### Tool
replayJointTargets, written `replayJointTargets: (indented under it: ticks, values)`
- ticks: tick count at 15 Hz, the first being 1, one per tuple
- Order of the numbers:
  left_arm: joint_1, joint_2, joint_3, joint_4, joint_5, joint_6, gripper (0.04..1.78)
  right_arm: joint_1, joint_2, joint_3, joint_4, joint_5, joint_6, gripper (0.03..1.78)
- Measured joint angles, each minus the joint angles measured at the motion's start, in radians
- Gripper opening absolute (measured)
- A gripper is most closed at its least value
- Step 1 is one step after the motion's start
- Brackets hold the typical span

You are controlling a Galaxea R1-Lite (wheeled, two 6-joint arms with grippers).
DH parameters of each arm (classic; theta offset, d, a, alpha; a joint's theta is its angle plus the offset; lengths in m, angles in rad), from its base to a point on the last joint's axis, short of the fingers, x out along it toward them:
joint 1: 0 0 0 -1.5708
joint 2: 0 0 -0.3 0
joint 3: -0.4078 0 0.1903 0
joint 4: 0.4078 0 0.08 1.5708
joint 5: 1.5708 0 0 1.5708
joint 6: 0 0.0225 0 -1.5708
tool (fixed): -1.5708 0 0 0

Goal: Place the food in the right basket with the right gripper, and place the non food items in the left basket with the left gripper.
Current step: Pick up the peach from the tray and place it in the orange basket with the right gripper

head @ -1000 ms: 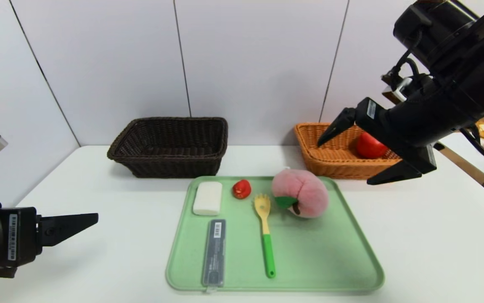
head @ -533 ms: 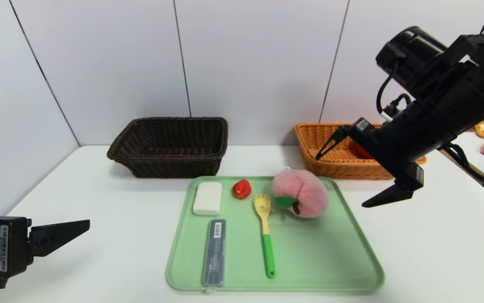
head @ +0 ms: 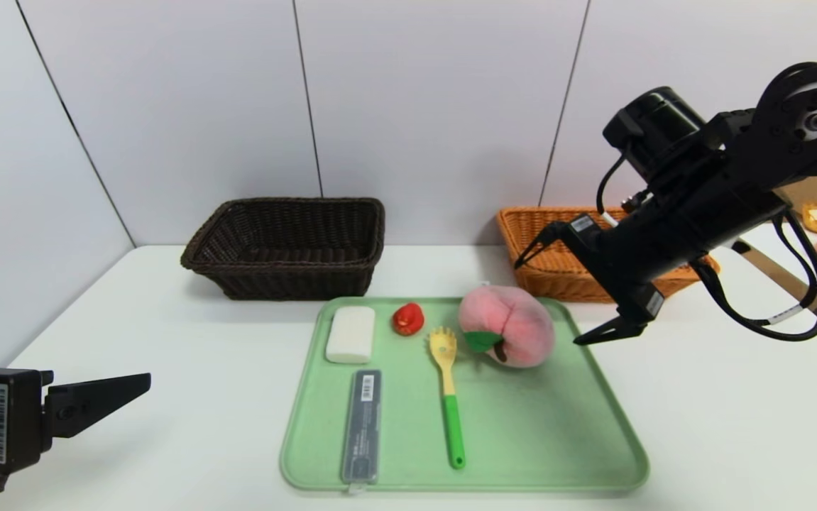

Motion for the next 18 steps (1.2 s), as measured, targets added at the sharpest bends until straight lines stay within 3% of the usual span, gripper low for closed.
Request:
replayJointTargets:
  ticks: [10, 12, 18]
  values:
    - [-0.001, 0.01, 0.001, 0.0, -0.002, 0.0, 1.69, 0.005, 0.103, 0.008, 0.001, -0.003, 0.022, 1.7]
    - [-0.002, 0.011, 0.002, 0.0, -0.002, 0.0, 1.69, 0.006, 0.124, 0.008, -0.003, -0.005, 0.051, 1.7]
    - [-0.002, 0.011, 0.013, 0.0, -0.002, 0.0, 1.69, 0.01, 0.162, 0.056, -0.122, -0.009, 0.094, 1.7]
